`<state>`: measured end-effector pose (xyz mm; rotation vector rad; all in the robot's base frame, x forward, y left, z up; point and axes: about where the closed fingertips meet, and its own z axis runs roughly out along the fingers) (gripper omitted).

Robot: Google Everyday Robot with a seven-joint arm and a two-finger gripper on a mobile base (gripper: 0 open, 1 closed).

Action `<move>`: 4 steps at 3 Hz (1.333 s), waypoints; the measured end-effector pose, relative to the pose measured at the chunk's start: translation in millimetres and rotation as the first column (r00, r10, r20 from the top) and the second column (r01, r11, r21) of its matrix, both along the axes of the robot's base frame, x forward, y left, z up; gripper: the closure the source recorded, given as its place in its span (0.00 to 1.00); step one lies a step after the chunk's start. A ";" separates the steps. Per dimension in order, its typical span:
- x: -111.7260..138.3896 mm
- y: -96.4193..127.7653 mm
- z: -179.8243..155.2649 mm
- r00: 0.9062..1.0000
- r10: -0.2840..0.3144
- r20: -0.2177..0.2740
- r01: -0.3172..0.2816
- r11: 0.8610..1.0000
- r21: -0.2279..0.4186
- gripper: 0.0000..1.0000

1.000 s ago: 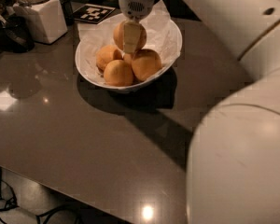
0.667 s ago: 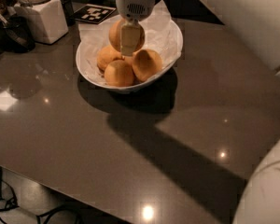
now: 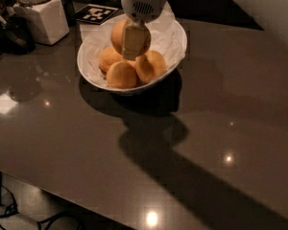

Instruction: Pick orange from white bowl

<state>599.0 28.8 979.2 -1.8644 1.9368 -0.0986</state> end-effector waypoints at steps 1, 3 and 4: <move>-30.9 -7.7 -1.5 0.999 -0.035 -0.035 0.037 0.997 0.062 1.00; -50.3 -8.8 -2.6 0.998 -0.030 -0.056 0.034 0.997 0.072 1.00; -119.6 -16.6 -12.8 0.991 -0.095 -0.099 0.109 0.983 0.151 1.00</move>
Offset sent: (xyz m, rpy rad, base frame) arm -0.0277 -0.0068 -0.0012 0.0566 0.0305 -0.0324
